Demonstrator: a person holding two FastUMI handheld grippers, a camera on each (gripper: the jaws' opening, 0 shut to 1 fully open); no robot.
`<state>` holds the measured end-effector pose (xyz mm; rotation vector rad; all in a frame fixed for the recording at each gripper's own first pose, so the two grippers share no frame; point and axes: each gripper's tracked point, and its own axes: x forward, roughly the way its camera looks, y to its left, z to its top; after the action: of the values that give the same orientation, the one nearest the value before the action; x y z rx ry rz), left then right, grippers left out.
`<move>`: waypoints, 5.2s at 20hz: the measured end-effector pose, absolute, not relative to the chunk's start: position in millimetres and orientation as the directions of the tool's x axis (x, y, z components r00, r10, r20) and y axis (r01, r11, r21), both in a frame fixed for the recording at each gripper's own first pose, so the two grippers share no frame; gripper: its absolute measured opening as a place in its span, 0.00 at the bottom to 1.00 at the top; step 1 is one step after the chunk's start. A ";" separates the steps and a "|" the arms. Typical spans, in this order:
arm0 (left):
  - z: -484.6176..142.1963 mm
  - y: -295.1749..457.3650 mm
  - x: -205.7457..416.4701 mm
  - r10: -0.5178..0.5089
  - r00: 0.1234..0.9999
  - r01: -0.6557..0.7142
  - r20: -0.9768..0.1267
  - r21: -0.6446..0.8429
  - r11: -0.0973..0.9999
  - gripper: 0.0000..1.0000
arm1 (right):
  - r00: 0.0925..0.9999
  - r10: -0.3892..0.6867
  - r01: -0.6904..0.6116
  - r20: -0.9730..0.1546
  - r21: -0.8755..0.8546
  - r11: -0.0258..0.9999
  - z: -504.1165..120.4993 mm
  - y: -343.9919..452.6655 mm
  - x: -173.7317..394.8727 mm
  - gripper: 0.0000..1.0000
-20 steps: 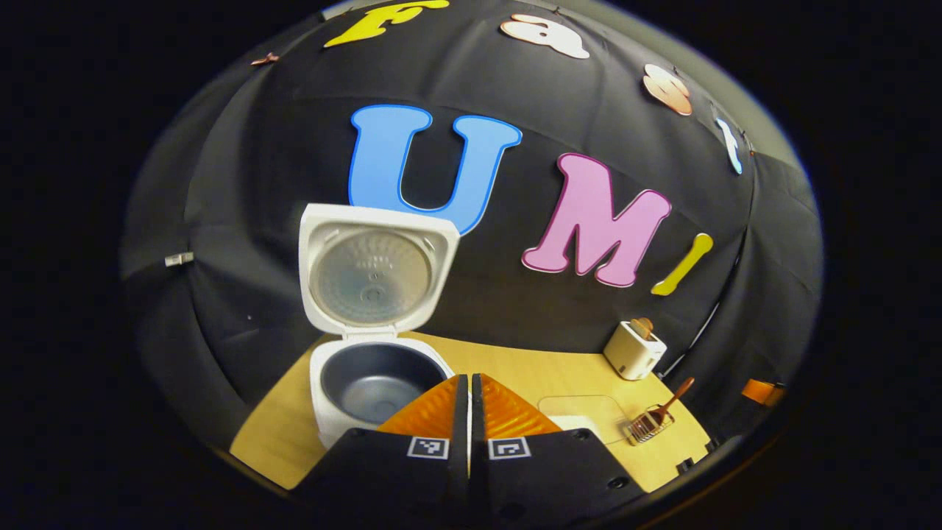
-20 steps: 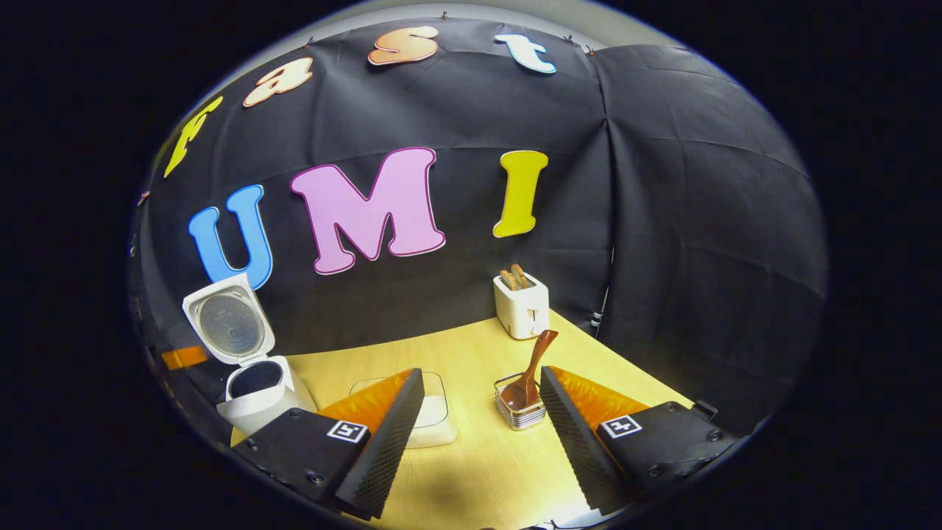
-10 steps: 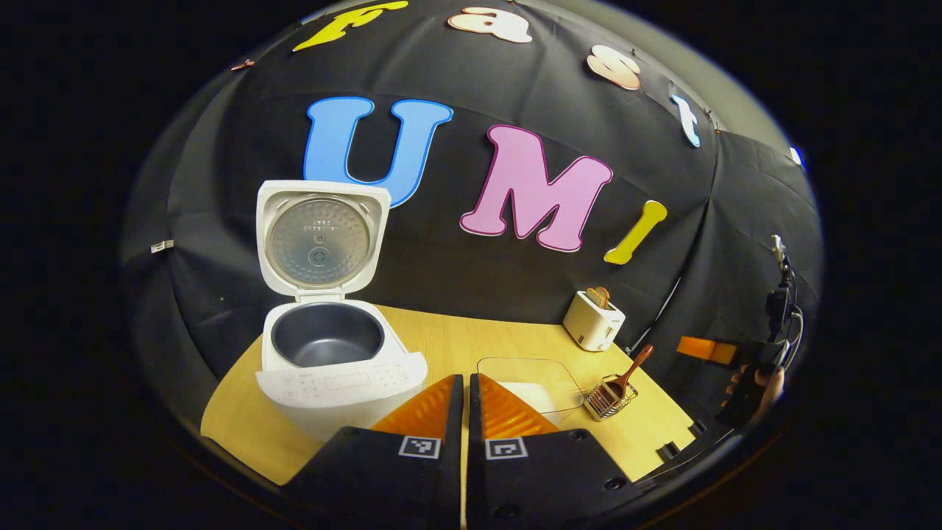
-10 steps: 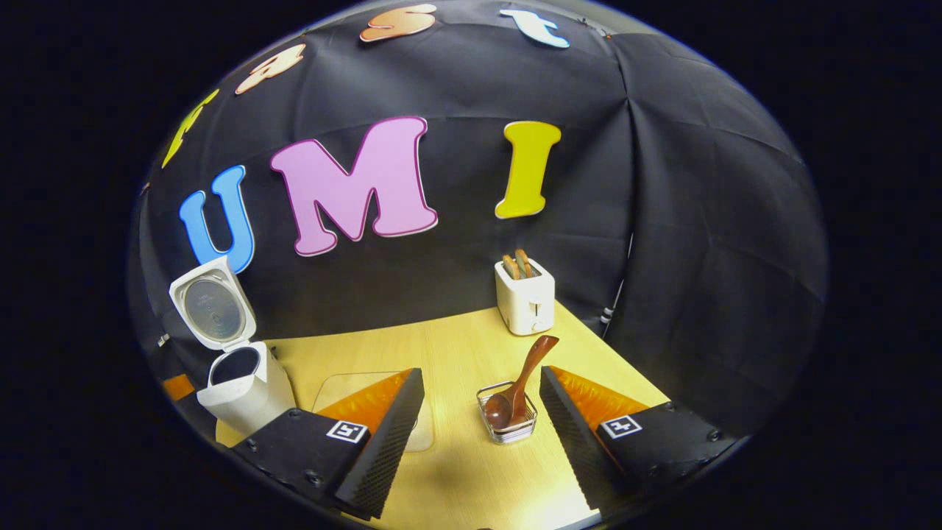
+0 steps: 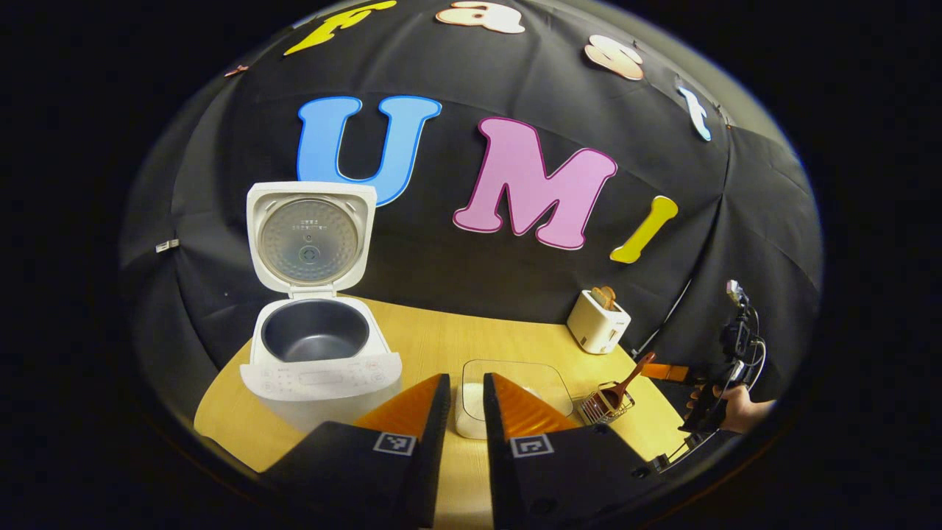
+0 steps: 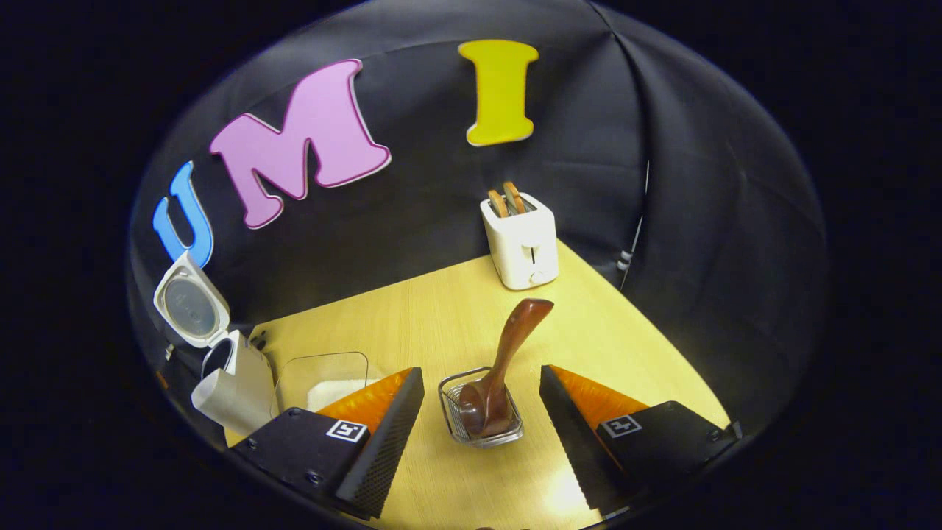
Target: Close the left gripper, press the button to open the rice cooker; take a wooden spoon from the chopstick holder with the right hand, scoop a spoonful of rice and pour it into the rice cooker, then put the wooden spoon back into the chopstick holder.
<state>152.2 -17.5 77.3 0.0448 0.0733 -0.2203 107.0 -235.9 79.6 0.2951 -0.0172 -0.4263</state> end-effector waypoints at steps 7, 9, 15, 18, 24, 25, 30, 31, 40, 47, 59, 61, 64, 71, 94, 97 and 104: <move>71.0 -29.1 155.7 -0.118 0.990 0.122 -0.080 0.052 0.991 0.96 | 0.934 -0.349 0.354 -0.081 0.358 0.864 65.2 -271.0 163.2 0.99; 66.0 -30.0 156.5 -0.101 0.990 0.107 -0.098 0.057 0.993 0.96 | 0.933 -0.347 0.359 -0.100 0.360 0.861 58.3 -280.0 178.8 0.99; 55.2 -29.5 154.9 -0.040 0.991 0.050 -0.128 0.072 0.996 0.96 | 0.946 -0.295 0.324 -0.133 0.398 0.859 48.8 -290.7 210.2 0.97; 54.2 -32.2 152.9 -0.033 0.992 0.044 -0.124 0.086 0.995 0.96 | 0.956 -0.266 0.293 -0.123 0.390 0.873 51.9 -285.8 216.6 0.82; 53.4 -37.1 149.4 -0.054 0.992 0.065 -0.118 0.089 0.994 0.96 | 0.950 -0.278 0.312 -0.144 0.369 0.876 54.3 -285.7 214.1 0.22; 52.9 -36.7 151.1 -0.059 0.992 0.069 -0.115 0.086 0.994 0.96 | 0.946 -0.293 0.323 -0.139 0.356 0.877 57.7 -284.9 206.4 0.21; 61.3 -23.4 146.5 -0.091 0.992 0.097 -0.093 0.062 0.993 0.96 | 0.927 -0.372 0.368 -0.045 0.300 0.880 97.1 -276.1 180.5 0.19; 64.6 -19.4 147.5 -0.100 0.991 0.105 -0.086 0.056 0.993 0.96 | 0.926 -0.377 0.366 -0.019 0.286 0.886 108.4 -269.1 171.4 0.19; 91.2 37.1 145.6 -0.174 0.984 0.175 -0.024 0.097 0.980 0.95 | 0.907 -0.389 0.350 0.161 0.222 0.910 199.3 -188.7 141.9 0.19; 104.1 85.2 139.8 -0.162 0.987 0.160 0.006 0.129 0.979 0.95 | 0.941 -0.298 0.270 0.160 0.172 0.947 184.7 -101.5 195.4 0.19; 82.8 138.1 138.5 -0.135 0.988 0.137 -0.076 0.032 0.990 0.96 | 0.916 -0.388 0.396 0.099 -0.072 0.916 86.8 -95.5 280.4 0.19; 74.7 137.3 136.6 -0.158 0.983 0.157 -0.096 -0.014 0.987 0.96 | 0.907 -0.410 0.415 0.092 -0.038 0.909 82.8 -97.4 282.3 0.19; 70.3 154.8 136.5 -0.138 0.985 0.132 -0.104 -0.063 0.989 0.92 | 0.915 -0.398 0.398 0.062 0.012 0.917 75.2 -86.5 287.0 0.19; 68.5 180.9 132.4 -0.079 0.992 0.064 -0.096 -0.151 0.986 0.96 | 0.948 -0.318 0.316 -0.012 0.141 0.938 52.2 -35.2 299.5 0.20; 69.8 152.5 122.6 -0.095 0.992 0.081 -0.087 -0.146 0.986 0.96 | 0.956 -0.287 0.259 -0.057 0.618 0.743 65.8 -55.6 277.7 0.08; 70.9 149.0 120.5 -0.103 0.991 0.090 -0.084 -0.146 0.985 0.96 | 0.956 -0.291 0.243 -0.041 0.666 0.705 78.1 -64.7 268.3 0.08; 74.6 143.9 113.8 -0.115 0.991 0.105 -0.067 -0.145 0.984 0.96 | 0.954 -0.298 0.218 -0.022 0.733 0.644 98.8 -75.8 250.8 0.08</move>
<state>113.8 143.9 74.6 -0.1417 0.0755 -0.1106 250.8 -75.8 98.8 0.8200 -0.1035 -0.2940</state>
